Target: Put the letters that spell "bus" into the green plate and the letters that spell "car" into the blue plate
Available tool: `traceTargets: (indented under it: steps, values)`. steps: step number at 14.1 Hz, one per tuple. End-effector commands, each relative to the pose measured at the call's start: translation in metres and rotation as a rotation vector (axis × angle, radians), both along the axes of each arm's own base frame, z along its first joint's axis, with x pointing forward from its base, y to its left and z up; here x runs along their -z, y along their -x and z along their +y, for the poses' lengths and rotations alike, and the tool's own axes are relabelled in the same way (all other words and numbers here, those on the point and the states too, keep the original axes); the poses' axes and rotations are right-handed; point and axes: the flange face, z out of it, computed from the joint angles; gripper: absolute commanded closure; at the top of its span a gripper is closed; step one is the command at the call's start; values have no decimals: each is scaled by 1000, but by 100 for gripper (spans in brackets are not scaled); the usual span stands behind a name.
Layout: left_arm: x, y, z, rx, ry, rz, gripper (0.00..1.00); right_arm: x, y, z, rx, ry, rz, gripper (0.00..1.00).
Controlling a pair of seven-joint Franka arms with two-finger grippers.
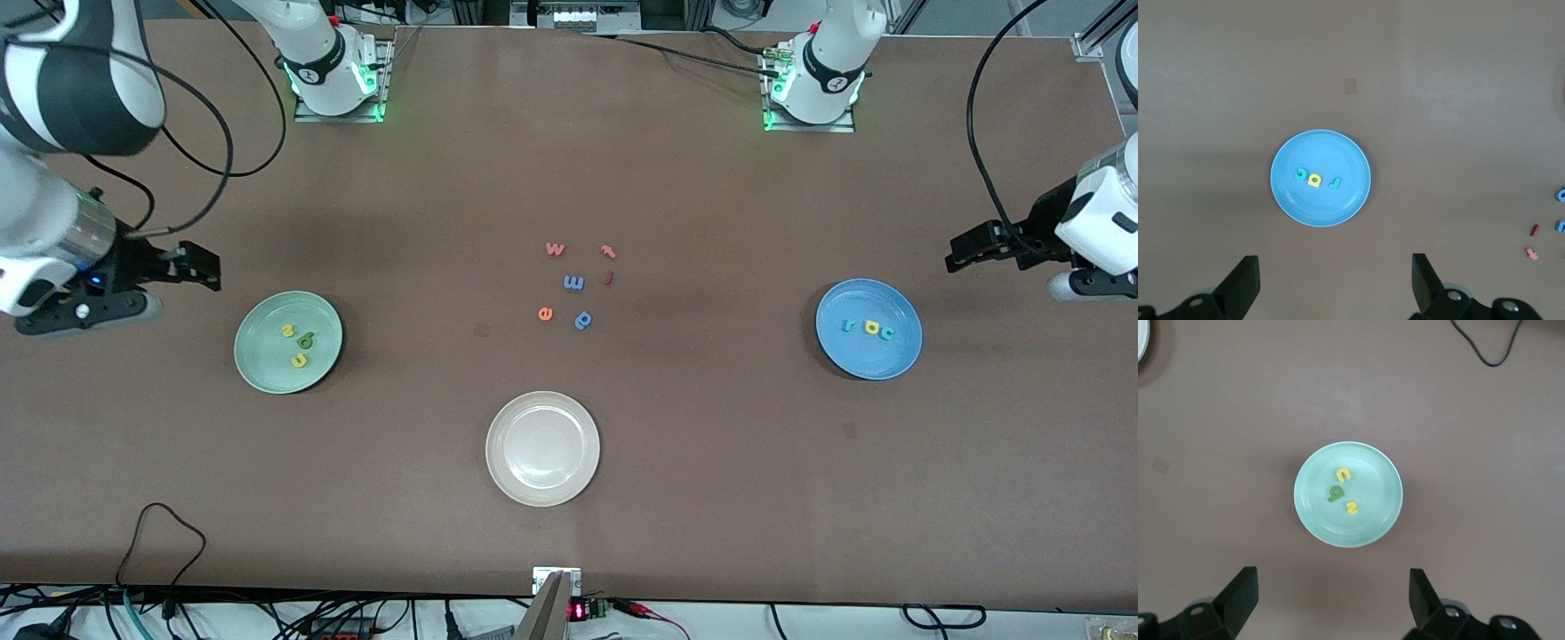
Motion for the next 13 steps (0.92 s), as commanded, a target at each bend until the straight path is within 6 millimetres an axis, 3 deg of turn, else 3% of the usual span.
traceTargets:
  steps: [1, 6, 13]
  values:
    - [-3, 27, 1, 28, -17, -12, 0, -32, 10, -1, 15, 16, 8, 0]
    - [-4, 38, -8, 34, -20, 14, 0, -43, 13, -1, 91, 5, 4, 0]
    - [-4, 41, -3, 37, -20, 26, 0, -46, 15, -3, 100, -10, 4, 0]
